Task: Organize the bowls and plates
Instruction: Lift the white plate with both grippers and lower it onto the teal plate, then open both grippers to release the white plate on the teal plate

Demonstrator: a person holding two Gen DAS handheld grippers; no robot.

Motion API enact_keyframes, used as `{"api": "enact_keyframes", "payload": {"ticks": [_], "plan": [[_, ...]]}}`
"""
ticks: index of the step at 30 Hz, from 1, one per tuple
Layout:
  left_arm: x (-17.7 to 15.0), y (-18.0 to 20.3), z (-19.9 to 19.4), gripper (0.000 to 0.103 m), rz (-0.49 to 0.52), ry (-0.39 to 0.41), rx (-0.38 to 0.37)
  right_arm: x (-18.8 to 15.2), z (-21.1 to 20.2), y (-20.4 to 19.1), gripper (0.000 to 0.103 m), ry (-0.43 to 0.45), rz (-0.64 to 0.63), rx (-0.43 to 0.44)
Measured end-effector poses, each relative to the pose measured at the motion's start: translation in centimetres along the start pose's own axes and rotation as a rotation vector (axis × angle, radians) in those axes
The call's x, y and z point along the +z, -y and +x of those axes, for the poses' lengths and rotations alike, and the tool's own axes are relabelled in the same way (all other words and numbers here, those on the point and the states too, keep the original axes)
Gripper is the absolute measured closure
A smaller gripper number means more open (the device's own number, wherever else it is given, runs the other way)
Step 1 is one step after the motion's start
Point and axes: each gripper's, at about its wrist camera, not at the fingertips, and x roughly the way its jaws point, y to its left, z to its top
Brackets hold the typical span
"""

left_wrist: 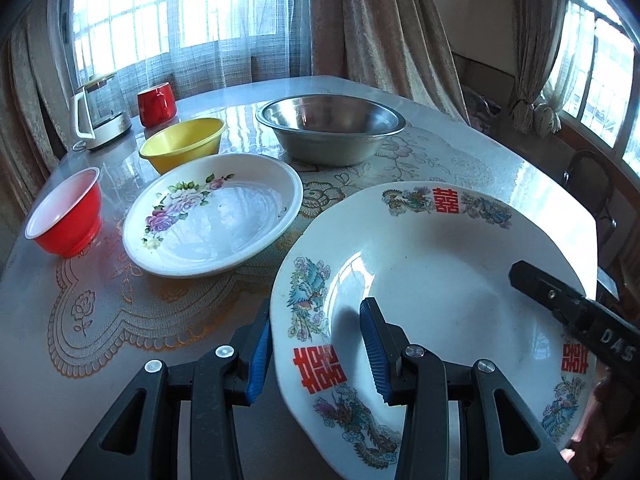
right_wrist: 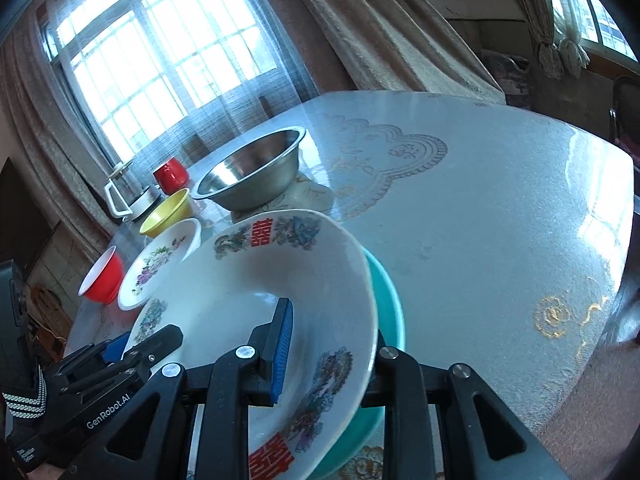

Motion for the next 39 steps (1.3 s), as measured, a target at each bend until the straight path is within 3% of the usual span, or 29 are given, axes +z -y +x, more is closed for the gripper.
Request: {"api": "enact_keyframes", "payload": {"ticks": [4,11,28,39], "plan": [[0.1,0.0,0.0,0.061,0.001,0.002,-0.003,0.0,-0.8,0.9,0.071,0.005,0.026,-0.011],[0.0,0.3,-0.1,0.061,0.013,0.005,0.009,0.4,-3.5,1.6,0.071,0.051,0.023,-0.021],[-0.8,-0.2,-1.4,0.06,0.008,0.015,0.007,-1.1,-2.8,0.9,0.071,-0.009,0.049,-0.013],[-0.7,-1.8,-3.2,0.055,-0.02,0.038,0.036,-0.6,-3.6,0.2,0.071,0.027,0.049,-0.082]]}}
